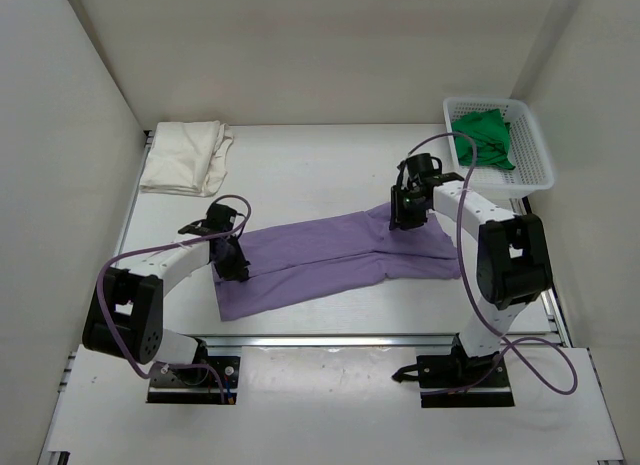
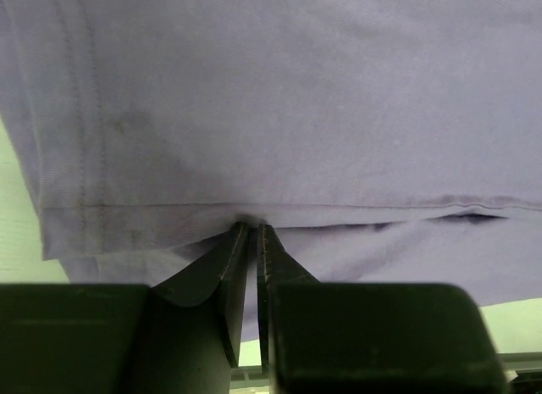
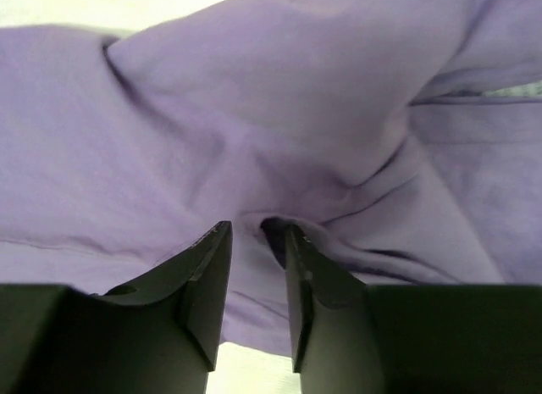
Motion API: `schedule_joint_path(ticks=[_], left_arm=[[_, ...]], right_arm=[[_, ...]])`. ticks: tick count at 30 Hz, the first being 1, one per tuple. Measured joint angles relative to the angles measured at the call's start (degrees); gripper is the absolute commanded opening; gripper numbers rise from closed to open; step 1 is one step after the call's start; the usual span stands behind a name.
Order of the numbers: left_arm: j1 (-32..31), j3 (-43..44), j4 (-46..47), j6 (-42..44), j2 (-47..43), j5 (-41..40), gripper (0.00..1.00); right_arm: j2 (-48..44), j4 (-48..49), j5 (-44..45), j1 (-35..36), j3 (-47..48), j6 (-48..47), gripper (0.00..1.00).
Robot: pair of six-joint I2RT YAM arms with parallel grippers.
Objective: Fold and stack the t-shirts
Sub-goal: Fold the other side of the tshirt into a rectangle
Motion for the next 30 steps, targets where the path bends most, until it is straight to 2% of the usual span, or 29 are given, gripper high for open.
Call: schedule_joint_path(ticks=[1,3,6,13,20,24,28,30], left_arm=[[0.09,-0.04,0.07,0.02,0.00,0.02,0.21],[0.28,-0.04,0.22,0.13,0.00,0.00,0.21],[0.61,-0.04,0.28,0.20,0.00,0.00,0.20],[0.98,-0.07,0.46,0.44,0.00,0.00,0.20],[1.20,-0.07,0.48,0.48,0.00,0.42,0.20],[1.25,0.00,0.44,0.57,0.00,0.57,0.21],[1.66,0.66,0.15,0.63,0.00,0.85,0.21],[1.95,1.31,-0.20,0.66,0.00,0.98,0.21]], right_arm=[[0.00,-0.15,0.13,0.48,-0.07,-0.22,0.25],[-0.04,-0.55,0.37,1.33,-0.28,-0.66,0.09],[-0.07,-1.20,0.48,1.99,-0.68,-0.94,0.00],[-4.17,-3.28,1.25,2.40,-3.67,-0.61,0.00],[-12.90,-5.18,1.44,5.03,-8.90,1.97,0.00],[-15.67,-5.60,0.92,6.69,-13.92,5.03,0.04],[-16.57,-6.54,0.87,8.31,-17.75,8.57,0.32],[-17.38,-8.07,0.50,8.41,-18.29,9.60,0.35]])
